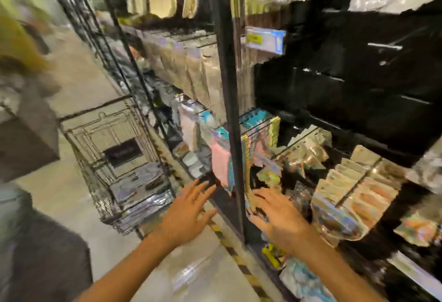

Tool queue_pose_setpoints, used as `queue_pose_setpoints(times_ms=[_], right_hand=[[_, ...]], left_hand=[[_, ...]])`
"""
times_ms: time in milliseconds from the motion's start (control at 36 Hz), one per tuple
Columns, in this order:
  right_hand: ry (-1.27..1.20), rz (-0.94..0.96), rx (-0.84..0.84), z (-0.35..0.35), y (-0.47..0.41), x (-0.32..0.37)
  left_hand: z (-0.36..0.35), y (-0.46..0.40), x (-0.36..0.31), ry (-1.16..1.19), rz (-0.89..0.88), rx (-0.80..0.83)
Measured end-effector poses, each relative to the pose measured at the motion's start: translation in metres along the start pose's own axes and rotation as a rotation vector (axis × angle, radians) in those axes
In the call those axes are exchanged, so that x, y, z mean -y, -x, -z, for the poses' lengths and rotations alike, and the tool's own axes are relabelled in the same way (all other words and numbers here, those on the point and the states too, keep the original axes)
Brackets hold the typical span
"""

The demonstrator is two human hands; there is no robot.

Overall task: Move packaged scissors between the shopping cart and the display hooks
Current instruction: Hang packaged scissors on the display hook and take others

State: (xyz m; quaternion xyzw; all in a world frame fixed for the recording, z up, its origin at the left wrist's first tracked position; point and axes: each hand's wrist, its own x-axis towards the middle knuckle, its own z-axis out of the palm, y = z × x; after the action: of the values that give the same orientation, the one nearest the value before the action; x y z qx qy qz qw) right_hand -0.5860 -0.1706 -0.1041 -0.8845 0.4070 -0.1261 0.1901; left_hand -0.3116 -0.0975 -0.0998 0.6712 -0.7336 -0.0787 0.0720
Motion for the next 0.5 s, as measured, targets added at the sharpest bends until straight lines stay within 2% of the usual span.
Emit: queue_pose_setpoints(times_ms=[139, 500], right_hand=[[0.03, 0.112, 0.1, -0.037, -0.043, 0.054], [-0.029, 0.114, 0.45, -0.134, -0.192, 0.182]], left_hand=[[-0.002, 0.052, 0.081, 0.033, 0.16, -0.012], [-0.011, 0.132, 0.272, 0.063, 0.36, -0.092]])
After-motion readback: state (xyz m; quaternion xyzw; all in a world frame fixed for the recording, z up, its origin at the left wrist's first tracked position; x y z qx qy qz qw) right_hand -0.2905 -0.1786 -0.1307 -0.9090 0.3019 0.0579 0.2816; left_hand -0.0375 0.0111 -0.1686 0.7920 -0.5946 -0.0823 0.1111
